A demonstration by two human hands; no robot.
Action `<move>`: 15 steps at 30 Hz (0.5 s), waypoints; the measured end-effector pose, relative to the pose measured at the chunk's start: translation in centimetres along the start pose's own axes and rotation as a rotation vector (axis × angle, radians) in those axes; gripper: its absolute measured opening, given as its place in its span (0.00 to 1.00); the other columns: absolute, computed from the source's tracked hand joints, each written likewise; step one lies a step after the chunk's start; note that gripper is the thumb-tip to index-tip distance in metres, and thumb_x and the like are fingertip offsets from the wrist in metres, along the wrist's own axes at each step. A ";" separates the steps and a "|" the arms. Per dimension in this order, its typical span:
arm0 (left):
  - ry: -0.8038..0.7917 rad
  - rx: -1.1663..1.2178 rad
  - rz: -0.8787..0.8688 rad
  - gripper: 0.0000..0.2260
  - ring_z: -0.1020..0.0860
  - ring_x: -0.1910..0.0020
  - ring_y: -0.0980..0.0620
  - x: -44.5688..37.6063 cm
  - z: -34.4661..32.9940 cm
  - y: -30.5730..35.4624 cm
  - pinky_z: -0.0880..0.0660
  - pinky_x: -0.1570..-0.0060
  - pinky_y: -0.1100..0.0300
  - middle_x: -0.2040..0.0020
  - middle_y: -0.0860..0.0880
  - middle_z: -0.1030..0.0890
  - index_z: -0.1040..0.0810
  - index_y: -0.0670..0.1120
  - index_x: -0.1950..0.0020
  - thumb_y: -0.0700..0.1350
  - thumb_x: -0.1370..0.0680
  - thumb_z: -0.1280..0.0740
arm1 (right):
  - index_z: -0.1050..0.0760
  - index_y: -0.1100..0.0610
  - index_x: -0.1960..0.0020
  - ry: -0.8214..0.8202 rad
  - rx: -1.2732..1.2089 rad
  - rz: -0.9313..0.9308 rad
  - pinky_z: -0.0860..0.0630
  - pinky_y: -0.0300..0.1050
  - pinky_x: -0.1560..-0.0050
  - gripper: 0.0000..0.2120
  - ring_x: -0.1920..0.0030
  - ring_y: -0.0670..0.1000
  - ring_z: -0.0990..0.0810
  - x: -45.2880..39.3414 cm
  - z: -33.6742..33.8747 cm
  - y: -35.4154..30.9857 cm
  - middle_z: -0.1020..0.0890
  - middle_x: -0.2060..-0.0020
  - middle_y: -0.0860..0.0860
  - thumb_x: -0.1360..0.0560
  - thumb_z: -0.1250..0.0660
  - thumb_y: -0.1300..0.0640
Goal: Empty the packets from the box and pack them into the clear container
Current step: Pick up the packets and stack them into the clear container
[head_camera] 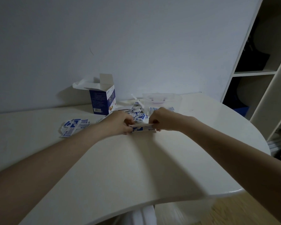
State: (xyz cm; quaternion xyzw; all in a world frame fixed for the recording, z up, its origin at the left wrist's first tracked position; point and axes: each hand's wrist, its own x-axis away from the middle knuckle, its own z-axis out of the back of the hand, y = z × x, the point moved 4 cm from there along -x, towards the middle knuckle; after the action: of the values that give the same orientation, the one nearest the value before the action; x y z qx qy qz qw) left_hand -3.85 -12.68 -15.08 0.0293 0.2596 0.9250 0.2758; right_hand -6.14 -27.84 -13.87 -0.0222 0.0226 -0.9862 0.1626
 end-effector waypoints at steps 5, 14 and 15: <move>0.092 0.087 0.016 0.04 0.26 0.66 0.55 -2.3 2.2 0.5 0.30 0.63 0.65 0.67 0.52 0.23 0.19 0.45 0.57 0.37 0.29 0.29 | 0.18 0.61 0.55 0.111 -0.147 -0.036 0.28 0.38 0.59 0.06 0.65 0.47 0.23 -0.4 2.9 2.3 0.17 0.67 0.52 0.27 0.34 0.61; 0.377 0.428 0.193 0.11 0.21 0.63 0.52 -11.4 5.6 4.9 0.21 0.58 0.61 0.61 0.46 0.21 0.23 0.39 0.44 0.40 0.25 0.31 | 0.27 0.59 0.58 0.580 -0.767 -0.494 0.22 0.35 0.67 0.05 0.70 0.49 0.24 -2.9 8.9 10.3 0.21 0.62 0.57 0.28 0.32 0.67; 0.334 0.341 0.209 0.12 0.20 0.59 0.49 -12.2 5.4 5.1 0.21 0.53 0.57 0.59 0.45 0.20 0.24 0.39 0.44 0.41 0.25 0.31 | 0.28 0.59 0.61 0.549 -0.731 -0.547 0.21 0.39 0.64 0.07 0.68 0.51 0.23 -3.3 8.5 10.8 0.22 0.60 0.58 0.29 0.33 0.68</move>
State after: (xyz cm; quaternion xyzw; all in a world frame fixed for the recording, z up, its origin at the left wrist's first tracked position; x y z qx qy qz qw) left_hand 5.01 -20.29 -6.81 -0.0510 0.4493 0.8834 0.1229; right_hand 0.91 -37.34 -6.03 0.1764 0.4001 -0.8898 -0.1307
